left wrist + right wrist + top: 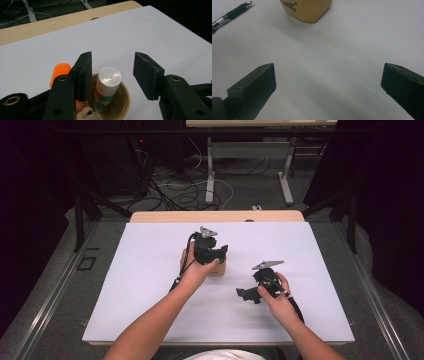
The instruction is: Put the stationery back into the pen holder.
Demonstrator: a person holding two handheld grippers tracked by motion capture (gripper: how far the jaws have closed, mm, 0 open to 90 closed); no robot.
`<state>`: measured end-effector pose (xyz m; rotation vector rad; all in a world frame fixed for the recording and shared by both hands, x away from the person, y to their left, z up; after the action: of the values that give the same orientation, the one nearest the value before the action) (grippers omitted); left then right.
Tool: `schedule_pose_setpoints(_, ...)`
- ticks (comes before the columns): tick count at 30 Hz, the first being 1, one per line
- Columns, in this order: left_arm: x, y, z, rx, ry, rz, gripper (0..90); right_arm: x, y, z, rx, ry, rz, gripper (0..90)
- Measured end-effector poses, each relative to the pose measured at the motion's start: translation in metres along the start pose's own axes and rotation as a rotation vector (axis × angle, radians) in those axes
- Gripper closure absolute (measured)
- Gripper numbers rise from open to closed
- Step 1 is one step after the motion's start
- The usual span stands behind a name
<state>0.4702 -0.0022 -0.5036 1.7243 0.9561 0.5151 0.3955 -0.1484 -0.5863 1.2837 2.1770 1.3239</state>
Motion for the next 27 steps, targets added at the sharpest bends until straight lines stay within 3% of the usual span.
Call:
schedule_pose_setpoints(3,0.001,0.003,-0.006,0.003,-0.011,0.014,44.9,0.0,0.0,0.0,0.001,-0.001,0.0,0.0)
schedule_pose_setpoints(12,0.001,0.008,-0.023,-0.012,-0.048,-0.001,29.8,-0.002,0.0,-0.001,0.0,-0.007,-0.005,0.0)
schedule_pose_setpoints(16,-0.001,0.011,-0.031,-0.035,-0.066,0.0,27.4,-0.001,0.0,0.0,0.0,-0.005,0.001,0.0)
schedule_pose_setpoints(19,0.001,0.012,-0.038,-0.016,-0.067,0.001,23.8,-0.001,0.001,-0.001,-0.003,-0.008,0.0,0.0)
schedule_pose_setpoints(27,0.012,0.011,-0.056,-0.033,-0.068,-0.009,22.6,-0.001,0.001,-0.001,-0.006,-0.009,0.002,0.0)
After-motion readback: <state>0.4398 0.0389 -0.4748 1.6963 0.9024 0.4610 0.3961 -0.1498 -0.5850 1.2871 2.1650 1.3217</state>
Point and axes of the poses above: each handheld gripper's, and its own axes: z roughly forward along the jaws, y roughly out of its top, x roughly to its left, the point moved 7 cm from there along z, roughly forward along the jaws, and after that the axes turned 13 degrees about -x, right-handed, at the moved point
